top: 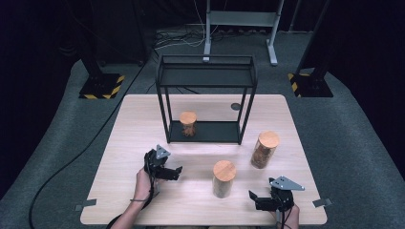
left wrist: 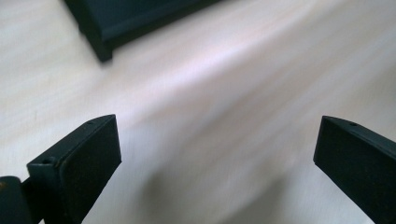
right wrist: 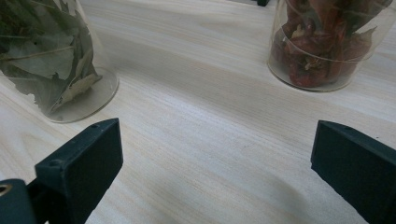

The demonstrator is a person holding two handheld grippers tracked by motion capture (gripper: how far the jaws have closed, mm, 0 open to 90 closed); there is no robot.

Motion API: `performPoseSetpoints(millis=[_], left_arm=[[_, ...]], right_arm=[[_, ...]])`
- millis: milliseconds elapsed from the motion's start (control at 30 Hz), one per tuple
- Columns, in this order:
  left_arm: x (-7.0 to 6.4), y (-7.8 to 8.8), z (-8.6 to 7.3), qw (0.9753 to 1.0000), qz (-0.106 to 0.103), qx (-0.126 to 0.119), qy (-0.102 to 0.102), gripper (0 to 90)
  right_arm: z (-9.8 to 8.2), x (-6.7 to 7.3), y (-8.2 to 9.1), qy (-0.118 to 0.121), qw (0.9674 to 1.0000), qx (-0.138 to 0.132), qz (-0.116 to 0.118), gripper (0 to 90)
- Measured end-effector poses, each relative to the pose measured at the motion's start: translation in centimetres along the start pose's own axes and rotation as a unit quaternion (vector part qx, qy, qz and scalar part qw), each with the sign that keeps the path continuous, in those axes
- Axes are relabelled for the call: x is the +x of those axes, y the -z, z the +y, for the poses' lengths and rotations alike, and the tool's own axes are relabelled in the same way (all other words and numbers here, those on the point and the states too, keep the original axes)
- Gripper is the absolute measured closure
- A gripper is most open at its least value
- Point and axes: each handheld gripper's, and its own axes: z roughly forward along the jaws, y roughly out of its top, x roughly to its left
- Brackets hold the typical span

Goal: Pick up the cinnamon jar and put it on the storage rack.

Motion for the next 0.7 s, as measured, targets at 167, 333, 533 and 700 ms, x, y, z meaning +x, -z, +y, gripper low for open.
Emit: performPoseSetpoints(millis=[167, 333, 533, 700], left_arm=[[0.4, 1.4, -2.6, 0.9998, 0.004, 0.008, 0.016, 0.2], [0.3, 2.7, -4.5, 0.9996, 0.004, 0.007, 0.027, 0.0], [0.1, 3.8, -5.8, 0.9996, 0.011, 0.004, 0.025, 0.0], [0.1, 4.7, -6.7, 0.9994, 0.017, 0.003, 0.03, 0.0]], right_arm=[[0.0, 0.0, 0.0, 0.0, 1.0, 0.001, -0.002, 1.4], [0.0, 0.1, 0.0, 0.002, 1.0, 0.002, -0.005, 1.4], [0.0, 0.1, -0.1, 0.004, 1.0, 0.005, -0.007, 1.4], [0.0, 0.2, -0.1, 0.006, 0.9999, 0.006, -0.013, 1.4]])
